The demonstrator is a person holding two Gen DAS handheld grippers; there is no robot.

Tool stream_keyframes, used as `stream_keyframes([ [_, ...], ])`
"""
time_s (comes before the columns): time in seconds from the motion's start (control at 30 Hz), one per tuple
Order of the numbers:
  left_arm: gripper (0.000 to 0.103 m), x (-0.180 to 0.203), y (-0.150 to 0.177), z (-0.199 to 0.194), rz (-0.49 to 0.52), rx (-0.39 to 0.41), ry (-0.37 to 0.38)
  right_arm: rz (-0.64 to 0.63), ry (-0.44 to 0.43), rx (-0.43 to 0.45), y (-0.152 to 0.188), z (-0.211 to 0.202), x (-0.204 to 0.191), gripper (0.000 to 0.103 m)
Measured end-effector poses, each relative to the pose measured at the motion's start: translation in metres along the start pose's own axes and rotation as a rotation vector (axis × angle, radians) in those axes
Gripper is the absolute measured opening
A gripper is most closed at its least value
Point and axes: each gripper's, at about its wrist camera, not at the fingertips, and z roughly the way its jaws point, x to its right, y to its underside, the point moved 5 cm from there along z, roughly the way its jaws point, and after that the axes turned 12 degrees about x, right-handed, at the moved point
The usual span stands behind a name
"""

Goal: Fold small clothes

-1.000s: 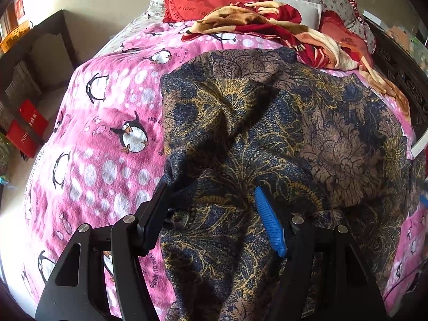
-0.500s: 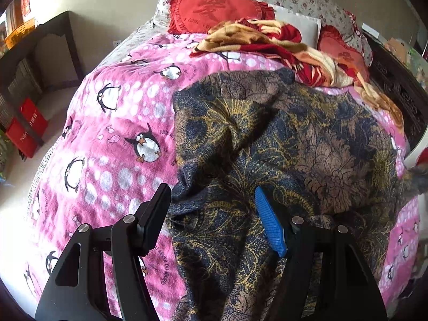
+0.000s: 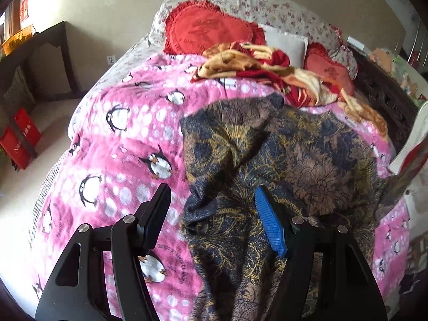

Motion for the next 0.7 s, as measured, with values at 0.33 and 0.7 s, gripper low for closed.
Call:
stream_keyframes([
  [0.33, 0.066, -0.029, -0.002, -0.002, 0.025, 0.01, 0.015, 0.013, -0.141, -0.428, 0.099, 0.237, -0.025, 0.006],
  [0.7, 0.067, 0.001, 0.011, 0.027, 0.092, -0.048, 0.12, 0.216, -0.041, -0.391, 0.143, 0.276, 0.02, 0.049],
])
